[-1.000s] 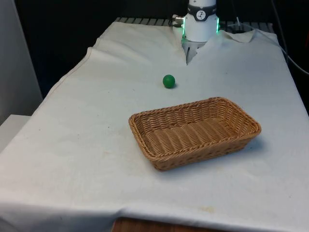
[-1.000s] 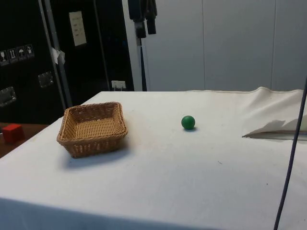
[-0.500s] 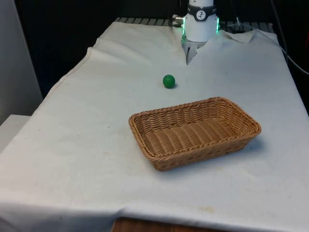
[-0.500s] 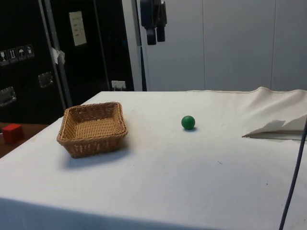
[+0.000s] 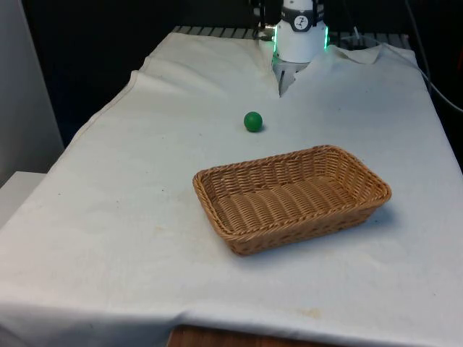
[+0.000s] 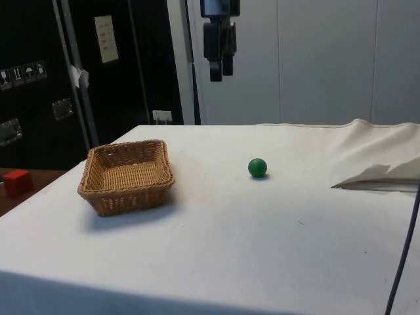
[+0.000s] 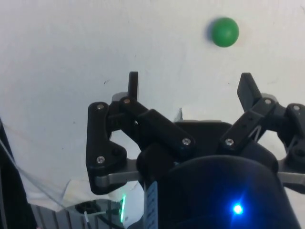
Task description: Pick up the ball and place it into the basket.
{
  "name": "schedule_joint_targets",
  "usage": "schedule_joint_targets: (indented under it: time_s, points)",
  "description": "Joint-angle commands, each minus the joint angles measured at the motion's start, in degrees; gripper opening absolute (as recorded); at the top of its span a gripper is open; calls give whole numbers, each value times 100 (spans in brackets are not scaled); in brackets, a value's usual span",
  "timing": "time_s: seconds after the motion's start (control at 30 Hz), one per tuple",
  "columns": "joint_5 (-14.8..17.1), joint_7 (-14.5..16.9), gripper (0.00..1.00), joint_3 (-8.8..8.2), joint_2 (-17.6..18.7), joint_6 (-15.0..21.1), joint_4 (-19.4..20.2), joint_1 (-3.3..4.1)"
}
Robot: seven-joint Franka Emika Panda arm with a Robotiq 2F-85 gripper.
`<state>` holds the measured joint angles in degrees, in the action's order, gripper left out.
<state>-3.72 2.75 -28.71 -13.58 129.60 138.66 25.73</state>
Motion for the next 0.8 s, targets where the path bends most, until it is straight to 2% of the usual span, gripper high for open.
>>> schedule_joint_targets:
  time_s: [0.0, 0.03, 0.1, 0.33, 0.37, 0.63, 0.67, 0.77]
  points:
    - [-57, -11, 100, -6, 11, 143, 69, -23]
    - [0, 0, 100, 0, 0, 0, 0, 0]
    - [-57, -23, 100, -23, 40, 252, 138, -17]
    - [-29, -23, 100, -69, 275, 647, 309, -11]
    - [-11, -6, 100, -69, 281, 573, 286, 0]
    - [92, 109, 100, -183, 527, 991, 470, 6]
    - [17, 29, 100, -149, 516, 882, 418, 0]
    - [149, 195, 100, -241, 596, 1129, 544, 6]
